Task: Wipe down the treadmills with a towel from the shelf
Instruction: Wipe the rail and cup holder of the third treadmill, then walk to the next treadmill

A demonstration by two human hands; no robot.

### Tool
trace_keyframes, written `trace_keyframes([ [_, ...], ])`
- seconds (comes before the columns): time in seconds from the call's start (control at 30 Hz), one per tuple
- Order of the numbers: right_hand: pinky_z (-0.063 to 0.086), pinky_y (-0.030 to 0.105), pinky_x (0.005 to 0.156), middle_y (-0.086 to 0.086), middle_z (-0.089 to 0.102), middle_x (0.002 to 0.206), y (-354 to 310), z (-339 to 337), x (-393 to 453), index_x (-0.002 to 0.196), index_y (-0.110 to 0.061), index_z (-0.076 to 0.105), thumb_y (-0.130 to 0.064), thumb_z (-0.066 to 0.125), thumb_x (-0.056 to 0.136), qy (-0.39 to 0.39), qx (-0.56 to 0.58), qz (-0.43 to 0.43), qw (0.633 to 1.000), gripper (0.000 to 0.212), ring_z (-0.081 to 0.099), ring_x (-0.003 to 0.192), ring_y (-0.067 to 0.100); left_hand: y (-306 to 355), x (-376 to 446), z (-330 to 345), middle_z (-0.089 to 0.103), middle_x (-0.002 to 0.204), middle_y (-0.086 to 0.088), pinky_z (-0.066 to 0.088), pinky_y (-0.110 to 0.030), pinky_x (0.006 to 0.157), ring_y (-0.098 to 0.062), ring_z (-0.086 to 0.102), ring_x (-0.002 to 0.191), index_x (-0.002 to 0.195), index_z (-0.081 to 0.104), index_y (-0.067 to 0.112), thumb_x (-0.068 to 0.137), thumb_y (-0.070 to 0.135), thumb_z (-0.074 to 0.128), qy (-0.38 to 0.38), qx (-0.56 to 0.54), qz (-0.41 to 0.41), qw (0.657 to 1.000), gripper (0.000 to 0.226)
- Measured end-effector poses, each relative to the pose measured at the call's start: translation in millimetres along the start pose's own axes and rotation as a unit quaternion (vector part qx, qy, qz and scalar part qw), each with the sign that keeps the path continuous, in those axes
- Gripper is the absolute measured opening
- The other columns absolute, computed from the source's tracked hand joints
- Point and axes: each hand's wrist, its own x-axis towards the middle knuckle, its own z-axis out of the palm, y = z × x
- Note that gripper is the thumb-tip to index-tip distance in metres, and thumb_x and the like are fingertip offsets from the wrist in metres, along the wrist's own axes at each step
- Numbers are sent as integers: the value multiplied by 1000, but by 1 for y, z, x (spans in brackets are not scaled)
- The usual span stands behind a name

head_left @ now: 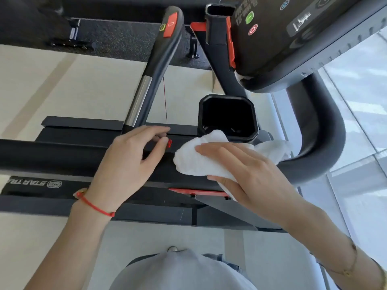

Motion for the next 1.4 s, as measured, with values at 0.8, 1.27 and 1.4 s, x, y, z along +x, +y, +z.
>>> trace_keyframes([
  [0.8,48,41,89,3,61,129,-82,94,19,131,-7,56,-9,61,93,-48,121,-247,960,38,58,112,25,-3,-228,-31,69,119,0,48,-29,100,-17,65,110,121,68,10,97,21,60,240,131,-244,930,27],
  [1.27,48,35,86,-10,58,122,-217,225,103,133,-22,46,-26,56,97,-195,236,-243,921,38,56,100,15,-98,-342,-93,69,115,4,49,-33,98,-15,64,108,122,67,18,96,20,61,303,116,-431,842,28],
  [1.4,47,37,89,-5,61,122,-282,256,139,132,-17,49,-26,56,97,-199,236,-258,916,37,57,104,18,-136,-374,-140,68,117,6,47,-28,94,-13,62,112,124,66,20,96,21,60,302,123,-466,822,28],
])
